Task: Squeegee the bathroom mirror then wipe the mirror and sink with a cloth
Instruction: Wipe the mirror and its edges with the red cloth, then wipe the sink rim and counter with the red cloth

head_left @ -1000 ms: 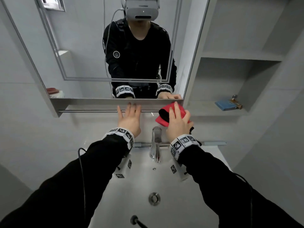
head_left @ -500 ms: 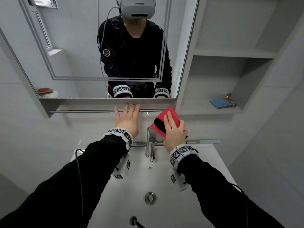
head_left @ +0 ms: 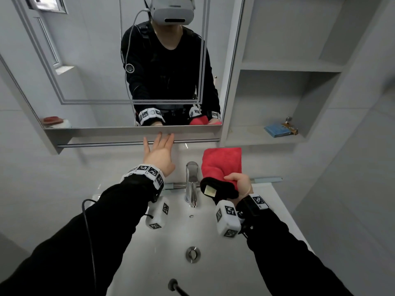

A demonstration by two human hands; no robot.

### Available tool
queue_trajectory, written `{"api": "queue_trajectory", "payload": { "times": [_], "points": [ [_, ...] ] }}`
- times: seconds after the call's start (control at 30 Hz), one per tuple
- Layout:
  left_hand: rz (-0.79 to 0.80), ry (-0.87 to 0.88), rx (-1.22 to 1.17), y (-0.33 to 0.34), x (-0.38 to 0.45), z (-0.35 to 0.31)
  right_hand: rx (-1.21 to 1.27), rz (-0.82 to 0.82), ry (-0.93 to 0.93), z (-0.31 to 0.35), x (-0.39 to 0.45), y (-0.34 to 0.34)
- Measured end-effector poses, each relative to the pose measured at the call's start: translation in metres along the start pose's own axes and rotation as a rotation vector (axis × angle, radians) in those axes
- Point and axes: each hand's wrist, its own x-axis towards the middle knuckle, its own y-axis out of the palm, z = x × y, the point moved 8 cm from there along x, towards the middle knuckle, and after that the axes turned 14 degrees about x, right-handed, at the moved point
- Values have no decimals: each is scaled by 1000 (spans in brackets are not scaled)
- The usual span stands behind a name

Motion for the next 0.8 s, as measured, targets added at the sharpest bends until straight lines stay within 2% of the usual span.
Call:
{"api": "queue_trajectory", "payload": {
  "times": [0.07, 0.17, 0.27, 0.43, 0.57, 0.67, 0.8],
  "points": [
    [-9, -6, -51, -1, 0, 2, 55, 46, -43, 4, -1, 3],
    [-51, 14, -82, -1, -5, 5, 175, 239, -72, 8, -5, 20],
    [-128, 37, -95, -1, -15, 8, 157, 330, 17, 3, -7, 22],
    [-185, 39, -208, 4, -27, 5, -182, 128, 90, 1, 5, -19],
    [-250, 18, -272, 3, -35, 5, -397, 6, -45, 14, 19, -31],
    [-334, -45, -313, 8, -44, 8, -684, 38, -201, 27, 31, -19],
    [-191, -65, -440, 41, -41, 8, -1179, 142, -446, 35, 43, 11]
  ]
}}
